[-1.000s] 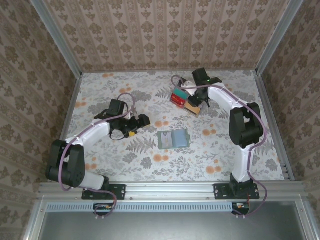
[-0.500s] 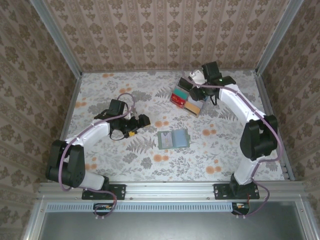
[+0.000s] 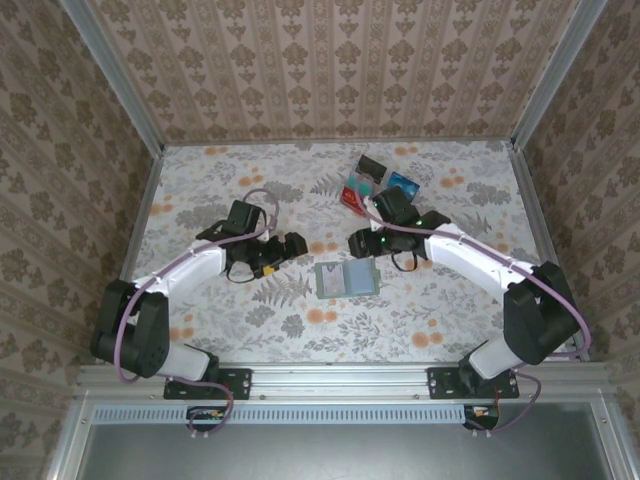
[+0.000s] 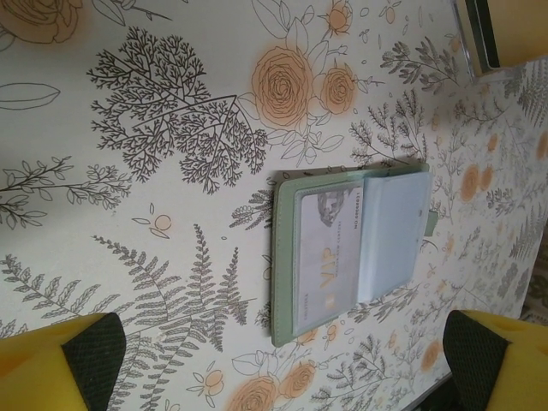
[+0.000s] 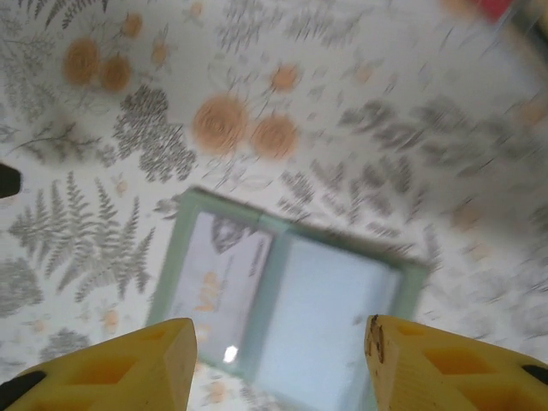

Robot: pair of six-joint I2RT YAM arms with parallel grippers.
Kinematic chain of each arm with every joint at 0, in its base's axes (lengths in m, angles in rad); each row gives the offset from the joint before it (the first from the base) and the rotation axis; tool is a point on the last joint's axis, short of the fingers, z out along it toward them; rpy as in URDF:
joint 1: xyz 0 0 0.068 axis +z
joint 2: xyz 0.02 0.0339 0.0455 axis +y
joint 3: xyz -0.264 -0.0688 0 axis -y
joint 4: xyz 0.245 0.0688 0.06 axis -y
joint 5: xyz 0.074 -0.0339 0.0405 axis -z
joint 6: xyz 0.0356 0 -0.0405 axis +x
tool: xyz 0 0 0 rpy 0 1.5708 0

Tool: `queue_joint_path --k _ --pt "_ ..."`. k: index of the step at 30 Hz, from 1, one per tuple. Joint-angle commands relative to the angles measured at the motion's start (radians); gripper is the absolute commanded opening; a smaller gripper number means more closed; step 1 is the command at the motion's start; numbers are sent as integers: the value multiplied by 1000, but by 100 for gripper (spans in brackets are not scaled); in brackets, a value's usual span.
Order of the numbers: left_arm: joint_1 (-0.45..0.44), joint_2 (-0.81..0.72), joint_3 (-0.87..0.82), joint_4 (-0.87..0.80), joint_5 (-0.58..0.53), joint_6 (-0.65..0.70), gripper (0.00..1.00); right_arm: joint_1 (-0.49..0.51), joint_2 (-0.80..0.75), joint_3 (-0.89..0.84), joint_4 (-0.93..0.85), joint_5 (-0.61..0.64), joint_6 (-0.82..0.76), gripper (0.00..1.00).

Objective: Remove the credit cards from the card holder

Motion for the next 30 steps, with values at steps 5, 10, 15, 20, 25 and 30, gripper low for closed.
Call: queue_joint_path --k 5,10,15,20,25,30 --pt "-88 64 64 6 -29 -26 92 26 96 -79 179 -206 302 51" --pt "-139 108 85 20 -39 -54 84 34 168 -61 191 -222 342 44" --pt "-185 187 98 53 -32 -101 76 38 227 -58 218 -223 382 34" --pt "-213 243 129 80 -28 -121 69 38 252 -63 236 -227 391 32" --pt "-218 283 169 66 -21 -107 49 38 283 -65 233 -235 398 29" --pt "-225 326 180 44 -44 -103 40 39 295 -77 232 -218 398 27"
